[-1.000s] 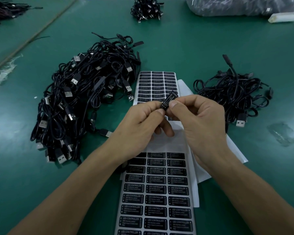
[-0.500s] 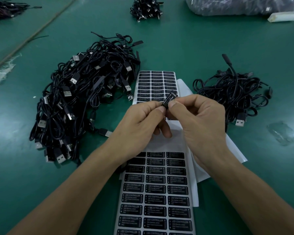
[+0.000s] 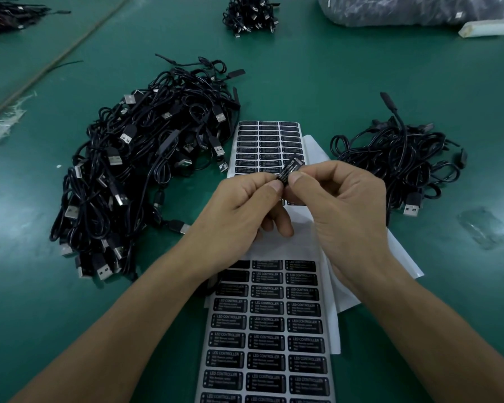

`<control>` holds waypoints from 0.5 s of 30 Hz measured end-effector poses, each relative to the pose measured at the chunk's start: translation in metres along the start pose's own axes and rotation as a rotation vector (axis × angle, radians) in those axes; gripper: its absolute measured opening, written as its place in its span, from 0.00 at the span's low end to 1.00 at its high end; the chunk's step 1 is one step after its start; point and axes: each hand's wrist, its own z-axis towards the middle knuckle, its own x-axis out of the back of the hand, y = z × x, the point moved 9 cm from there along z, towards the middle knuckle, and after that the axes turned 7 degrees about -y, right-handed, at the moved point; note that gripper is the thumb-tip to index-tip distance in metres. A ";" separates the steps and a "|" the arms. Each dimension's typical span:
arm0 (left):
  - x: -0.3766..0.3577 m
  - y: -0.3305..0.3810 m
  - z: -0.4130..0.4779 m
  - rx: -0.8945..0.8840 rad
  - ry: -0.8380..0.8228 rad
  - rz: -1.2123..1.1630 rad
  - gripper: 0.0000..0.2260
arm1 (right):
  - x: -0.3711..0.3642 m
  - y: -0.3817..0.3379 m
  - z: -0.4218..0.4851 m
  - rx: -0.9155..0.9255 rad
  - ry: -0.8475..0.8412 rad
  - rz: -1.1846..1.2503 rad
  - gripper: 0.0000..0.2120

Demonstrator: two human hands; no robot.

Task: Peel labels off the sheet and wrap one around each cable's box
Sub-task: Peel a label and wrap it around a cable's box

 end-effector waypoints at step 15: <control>0.000 0.005 -0.001 -0.031 -0.001 0.014 0.19 | -0.001 -0.003 0.000 0.007 -0.018 -0.018 0.08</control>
